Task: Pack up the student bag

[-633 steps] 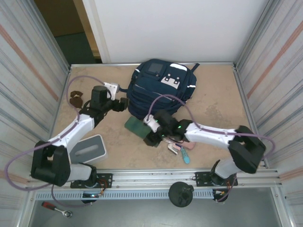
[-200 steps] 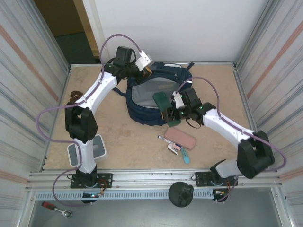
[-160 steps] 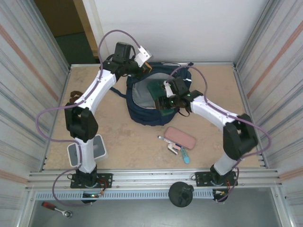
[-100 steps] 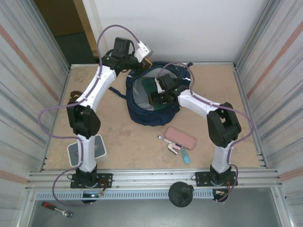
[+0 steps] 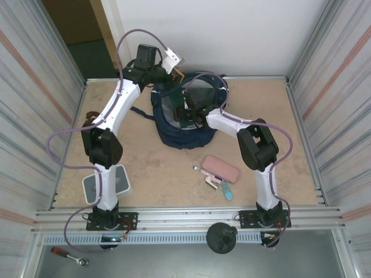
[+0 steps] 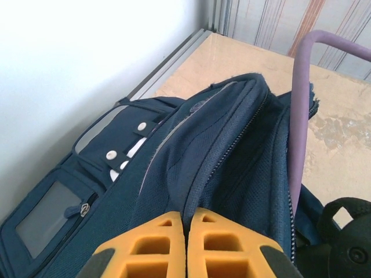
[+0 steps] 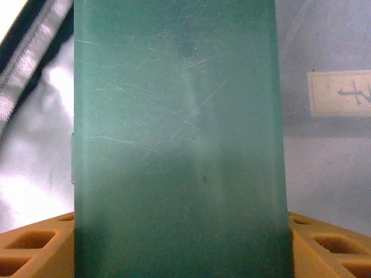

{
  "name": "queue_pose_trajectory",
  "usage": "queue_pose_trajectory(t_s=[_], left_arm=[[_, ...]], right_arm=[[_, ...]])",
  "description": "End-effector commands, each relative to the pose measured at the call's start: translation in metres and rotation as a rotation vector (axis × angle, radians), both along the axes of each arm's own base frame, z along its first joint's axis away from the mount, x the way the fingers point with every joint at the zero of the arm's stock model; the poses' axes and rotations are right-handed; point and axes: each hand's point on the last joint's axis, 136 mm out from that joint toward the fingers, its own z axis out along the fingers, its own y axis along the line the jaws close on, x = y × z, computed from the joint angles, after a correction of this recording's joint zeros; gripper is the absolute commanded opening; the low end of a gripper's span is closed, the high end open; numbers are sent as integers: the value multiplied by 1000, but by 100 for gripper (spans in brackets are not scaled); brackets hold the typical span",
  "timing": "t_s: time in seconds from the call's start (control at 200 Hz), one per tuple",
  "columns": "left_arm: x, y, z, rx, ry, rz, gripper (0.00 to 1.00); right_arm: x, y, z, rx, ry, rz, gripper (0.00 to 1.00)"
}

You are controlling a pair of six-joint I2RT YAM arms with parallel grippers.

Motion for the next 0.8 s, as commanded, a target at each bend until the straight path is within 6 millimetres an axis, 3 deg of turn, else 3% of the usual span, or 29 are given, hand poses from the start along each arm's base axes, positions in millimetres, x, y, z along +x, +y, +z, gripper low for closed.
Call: queue_pose_trajectory(t_s=[0.0, 0.12, 0.286, 0.366, 0.441, 0.501, 0.626, 0.792], left_arm=[[-7, -8, 54, -111, -127, -50, 0], [-6, -5, 48, -112, -109, -41, 0], [-5, -4, 46, -110, -113, -35, 0], [-6, -4, 45, -109, -111, -39, 0], [-4, -4, 44, -105, -115, -33, 0], [-4, -4, 42, -106, -109, -33, 0], [-4, -5, 38, -100, -106, -37, 0], [-5, -6, 36, -94, -104, -39, 0]], right_arm=[[-2, -4, 51, 114, -84, -8, 74], [-21, -16, 51, 127, -67, 7, 80], [-40, -26, 27, 87, -1, 16, 82], [-50, -26, 18, 94, 22, 29, 71], [-61, -21, 10, 114, 51, 49, 54], [-68, -17, -1, 106, 75, 59, 45], [-73, -17, -23, 86, 112, 30, 24], [-62, -13, -39, 85, 126, 14, 21]])
